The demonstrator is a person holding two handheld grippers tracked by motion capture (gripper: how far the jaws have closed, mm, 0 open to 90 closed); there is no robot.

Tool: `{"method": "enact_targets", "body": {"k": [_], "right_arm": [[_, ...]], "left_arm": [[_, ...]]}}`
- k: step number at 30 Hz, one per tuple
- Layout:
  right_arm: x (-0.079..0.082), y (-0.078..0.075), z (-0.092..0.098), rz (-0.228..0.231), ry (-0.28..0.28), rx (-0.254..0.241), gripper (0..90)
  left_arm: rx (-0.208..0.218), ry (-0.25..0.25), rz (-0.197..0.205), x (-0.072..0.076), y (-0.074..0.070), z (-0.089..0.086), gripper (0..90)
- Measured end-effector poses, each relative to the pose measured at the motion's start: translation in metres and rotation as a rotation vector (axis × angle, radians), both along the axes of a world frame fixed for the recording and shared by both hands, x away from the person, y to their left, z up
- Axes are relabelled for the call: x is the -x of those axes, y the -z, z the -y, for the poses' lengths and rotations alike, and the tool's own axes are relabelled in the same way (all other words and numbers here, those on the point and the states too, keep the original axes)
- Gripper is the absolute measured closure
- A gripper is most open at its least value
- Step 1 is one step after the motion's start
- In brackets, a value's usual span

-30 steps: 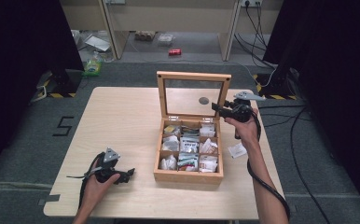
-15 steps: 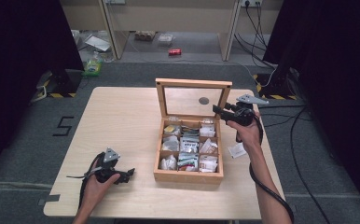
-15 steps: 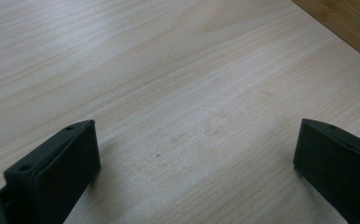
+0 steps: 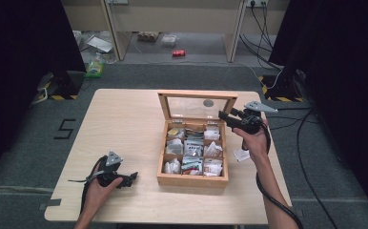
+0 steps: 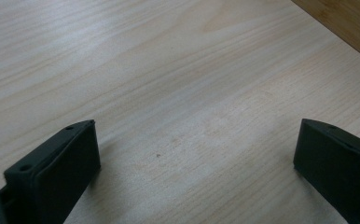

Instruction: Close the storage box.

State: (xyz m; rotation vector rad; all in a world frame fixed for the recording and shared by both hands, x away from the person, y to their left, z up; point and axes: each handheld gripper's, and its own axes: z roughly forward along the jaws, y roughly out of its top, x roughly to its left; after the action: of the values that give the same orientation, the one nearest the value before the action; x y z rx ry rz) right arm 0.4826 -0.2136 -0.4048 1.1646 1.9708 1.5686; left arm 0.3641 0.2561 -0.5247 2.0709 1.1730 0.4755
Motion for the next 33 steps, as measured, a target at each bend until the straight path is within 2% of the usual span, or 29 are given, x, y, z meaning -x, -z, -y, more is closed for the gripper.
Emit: {"method": "enact_targets", "body": {"k": [6,15,25,33], "right_arm": [[0.008,0.001,0.0,0.014,-0.001,0.024,46.7],[0.021,0.004,0.001,-0.01,0.002,0.017,47.0],[0.03,0.005,0.001,-0.036,-0.009,0.041,47.0],[0.037,0.002,0.005,-0.014,-0.019,-0.008,46.9]], "left_arm": [[0.002,-0.001,0.0,0.0,0.0,0.0,0.0],[0.0,-0.001,0.001,0.0,0.0,0.0,0.0],[0.0,-0.001,0.001,0.0,0.0,0.0,0.0],[-0.001,-0.001,0.002,0.0,0.0,0.0,0.0]]}}
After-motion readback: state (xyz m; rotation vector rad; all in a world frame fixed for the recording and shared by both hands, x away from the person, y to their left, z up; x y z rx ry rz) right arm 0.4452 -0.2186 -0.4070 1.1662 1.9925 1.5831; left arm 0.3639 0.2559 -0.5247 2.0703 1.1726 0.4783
